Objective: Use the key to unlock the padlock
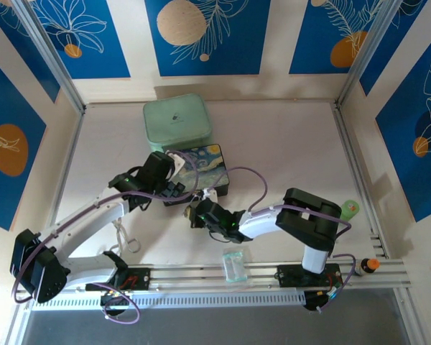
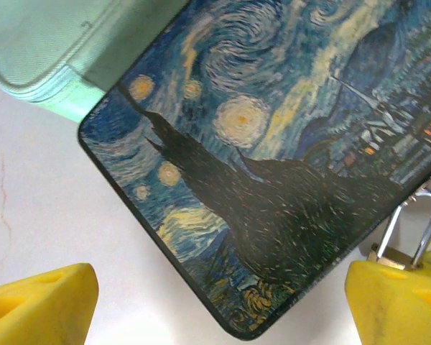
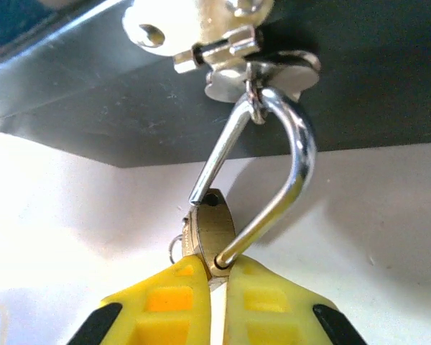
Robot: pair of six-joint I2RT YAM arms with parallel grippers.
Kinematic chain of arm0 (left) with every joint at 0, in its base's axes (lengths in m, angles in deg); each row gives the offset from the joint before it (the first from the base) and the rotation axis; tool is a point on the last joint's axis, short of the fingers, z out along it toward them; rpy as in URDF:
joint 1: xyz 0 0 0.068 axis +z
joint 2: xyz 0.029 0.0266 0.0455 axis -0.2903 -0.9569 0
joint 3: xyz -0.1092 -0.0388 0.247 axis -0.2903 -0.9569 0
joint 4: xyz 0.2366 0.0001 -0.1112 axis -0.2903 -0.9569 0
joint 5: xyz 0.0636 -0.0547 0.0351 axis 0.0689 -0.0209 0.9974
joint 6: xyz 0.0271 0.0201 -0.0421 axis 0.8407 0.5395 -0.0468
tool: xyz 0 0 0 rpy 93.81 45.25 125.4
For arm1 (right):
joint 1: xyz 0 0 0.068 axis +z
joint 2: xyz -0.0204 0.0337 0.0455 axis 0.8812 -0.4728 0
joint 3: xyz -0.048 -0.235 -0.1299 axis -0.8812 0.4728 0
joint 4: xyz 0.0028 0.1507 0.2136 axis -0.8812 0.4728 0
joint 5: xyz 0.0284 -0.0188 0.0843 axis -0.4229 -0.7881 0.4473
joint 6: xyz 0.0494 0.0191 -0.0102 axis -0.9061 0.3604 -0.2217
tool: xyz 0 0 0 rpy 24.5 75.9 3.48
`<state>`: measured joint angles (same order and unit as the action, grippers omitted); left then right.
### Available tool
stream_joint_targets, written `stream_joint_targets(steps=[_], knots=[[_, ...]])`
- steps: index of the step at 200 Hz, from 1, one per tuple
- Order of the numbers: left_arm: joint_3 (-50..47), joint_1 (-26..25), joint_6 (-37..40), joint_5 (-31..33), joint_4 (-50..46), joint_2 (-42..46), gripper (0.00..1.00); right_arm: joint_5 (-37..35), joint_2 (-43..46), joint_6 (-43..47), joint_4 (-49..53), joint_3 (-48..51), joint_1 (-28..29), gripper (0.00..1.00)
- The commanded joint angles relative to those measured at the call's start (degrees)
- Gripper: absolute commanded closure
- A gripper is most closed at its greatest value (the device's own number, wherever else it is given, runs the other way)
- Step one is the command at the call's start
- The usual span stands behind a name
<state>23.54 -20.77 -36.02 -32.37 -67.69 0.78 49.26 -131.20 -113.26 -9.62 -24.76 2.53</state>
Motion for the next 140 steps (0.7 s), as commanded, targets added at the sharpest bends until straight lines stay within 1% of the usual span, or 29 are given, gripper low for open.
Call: stream_joint_targets(steps=[1, 21, 31, 47, 65, 79, 90, 103, 112, 126, 140], knots=[[-1.68, -1.16, 7.37, -4.3, 2.2, -1.75, 0.13, 6.3, -0.74, 0.92, -1.42, 5.09, -2.24, 0.97], [-1.69, -4.26, 9.79, 0.44, 3.92, -5.1, 0.13, 7.46, -0.86, 0.66, -3.78, 6.35, -3.17, 0.98], [-1.16, -4.81, 10.92, 1.34, 3.46, -7.37, 0.13, 7.7, -0.73, 0.19, -4.51, 6.77, -3.47, 0.98], [-0.35, -5.65, 11.73, 5.79, 3.25, -11.0, 0.12, 8.74, -0.92, -1.1, -7.88, 8.45, -4.33, 0.99], [-0.39, -6.0, 13.17, 6.7, 4.23, -13.56, 0.14, 8.78, -0.77, -3.37, -10.69, 10.63, -5.06, 1.0], [-0.94, -6.62, 14.03, 7.74, 5.49, -14.54, 0.18, 10.0, -1.14, -4.74, -13.12, 11.83, -5.98, 1.0], [-1.36, -7.28, 14.58, 9.37, 5.71, -15.11, 0.24, 11.1, -1.91, -5.49, -15.92, 12.4, -6.55, 1.0], [-2.31, -7.83, 15.45, 10.04, 6.46, -15.46, 0.28, 11.48, -2.97, -5.98, -17.79, 12.19, -6.58, 1.0], [-2.67, -7.81, 15.64, 9.8, 6.69, -15.87, 0.34, 11.33, -3.76, -6.06, -18.52, 11.62, -6.33, 1.0], [-2.68, -8.13, 15.4, 9.44, 5.94, -16.94, 0.4, 9.76, -4.37, -7.65, -19.07, 11.16, -6.0, 1.0], [-2.67, -8.76, 15.08, 9.21, 4.95, -18.07, 0.46, 8.57, -5.19, -9.72, -22.0, 11.28, -5.93, 1.0]])
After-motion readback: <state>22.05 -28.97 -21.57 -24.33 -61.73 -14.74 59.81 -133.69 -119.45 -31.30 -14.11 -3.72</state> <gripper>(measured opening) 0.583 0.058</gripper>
